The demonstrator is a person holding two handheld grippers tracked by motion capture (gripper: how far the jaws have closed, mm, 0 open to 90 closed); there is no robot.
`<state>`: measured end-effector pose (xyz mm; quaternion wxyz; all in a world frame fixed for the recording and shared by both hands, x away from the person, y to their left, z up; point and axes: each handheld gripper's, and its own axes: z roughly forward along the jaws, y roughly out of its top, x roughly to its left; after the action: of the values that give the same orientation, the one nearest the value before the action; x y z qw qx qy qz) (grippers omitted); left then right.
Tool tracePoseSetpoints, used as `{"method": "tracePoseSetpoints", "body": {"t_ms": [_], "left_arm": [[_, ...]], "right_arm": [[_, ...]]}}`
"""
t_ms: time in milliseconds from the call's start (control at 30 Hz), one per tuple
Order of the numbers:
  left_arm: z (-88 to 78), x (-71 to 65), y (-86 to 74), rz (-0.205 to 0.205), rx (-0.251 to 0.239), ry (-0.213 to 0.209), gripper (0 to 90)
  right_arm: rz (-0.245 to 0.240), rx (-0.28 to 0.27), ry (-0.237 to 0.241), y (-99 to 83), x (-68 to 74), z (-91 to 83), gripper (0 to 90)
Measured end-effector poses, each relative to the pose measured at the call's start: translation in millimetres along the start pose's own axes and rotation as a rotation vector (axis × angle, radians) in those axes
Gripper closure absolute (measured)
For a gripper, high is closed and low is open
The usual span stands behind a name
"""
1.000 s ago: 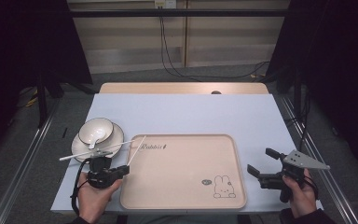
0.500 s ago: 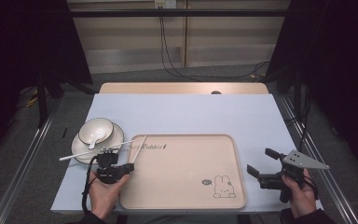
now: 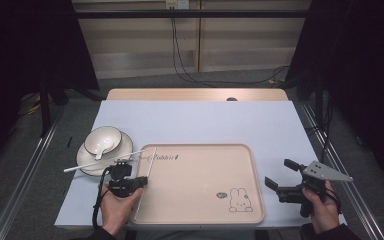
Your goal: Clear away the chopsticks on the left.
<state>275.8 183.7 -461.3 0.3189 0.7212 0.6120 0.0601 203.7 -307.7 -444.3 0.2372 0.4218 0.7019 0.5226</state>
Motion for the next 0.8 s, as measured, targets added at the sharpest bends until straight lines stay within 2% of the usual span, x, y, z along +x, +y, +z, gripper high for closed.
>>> {"method": "tracePoseSetpoints", "body": {"t_ms": [133, 200, 233, 267, 467, 533, 567, 633, 700, 733, 767, 800], "left_arm": [[-0.2, -0.8, -0.3, 0.01, -0.007, -0.028, 74.8], [-0.9, -0.6, -0.3, 0.035, -0.003, -0.042, 71.1], [-0.9, -0.6, -0.3, 0.035, -0.003, -0.042, 68.6], [-4.3, 0.8, -0.6, 0.082, -0.003, -0.063, 67.7], [-18.4, 2.1, -0.5, 0.203, -0.076, -0.123, 46.4], [-25.9, 4.0, -1.0, 0.258, -0.126, -0.154, 42.4], [-29.3, 5.6, -0.9, 0.274, -0.144, -0.159, 39.8], [-36.0, 11.2, -0.2, 0.287, -0.178, -0.204, 32.0], [-42.7, 16.6, 0.0, 0.312, -0.21, -0.236, 28.4], [-46.3, 19.6, 0.1, 0.329, -0.222, -0.24, 26.2], [-49.4, 23.3, 0.6, 0.35, -0.225, -0.268, 24.7], [-52.1, 27.1, 0.9, 0.377, -0.234, -0.278, 24.0]], "right_arm": [[-0.003, -0.001, 0.001, 0.0, 0.0, 0.2, 1.6], [-0.001, 0.0, 0.001, 0.1, 0.1, -0.1, 1.6], [-0.001, 0.0, 0.001, 0.1, 0.1, -0.1, 1.6], [0.001, -0.002, 0.003, 0.1, 0.2, -0.2, 1.6], [-0.001, -0.001, 0.001, 0.1, 0.0, -0.3, 1.6], [0.001, -0.002, 0.001, 0.1, 0.2, -0.5, 1.6], [-0.001, -0.003, 0.0, 0.1, -0.1, -0.5, 1.6], [0.009, -0.005, 0.001, 0.2, 0.1, -0.3, 1.6], [0.004, 0.0, -0.001, 0.0, -0.3, -0.1, 1.6], [0.009, -0.003, 0.001, 0.2, 0.0, -0.1, 1.6], [0.006, -0.002, 0.002, 0.1, 0.0, -0.1, 1.6], [0.004, 0.0, -0.002, 0.1, -0.3, -0.1, 1.6]]}}
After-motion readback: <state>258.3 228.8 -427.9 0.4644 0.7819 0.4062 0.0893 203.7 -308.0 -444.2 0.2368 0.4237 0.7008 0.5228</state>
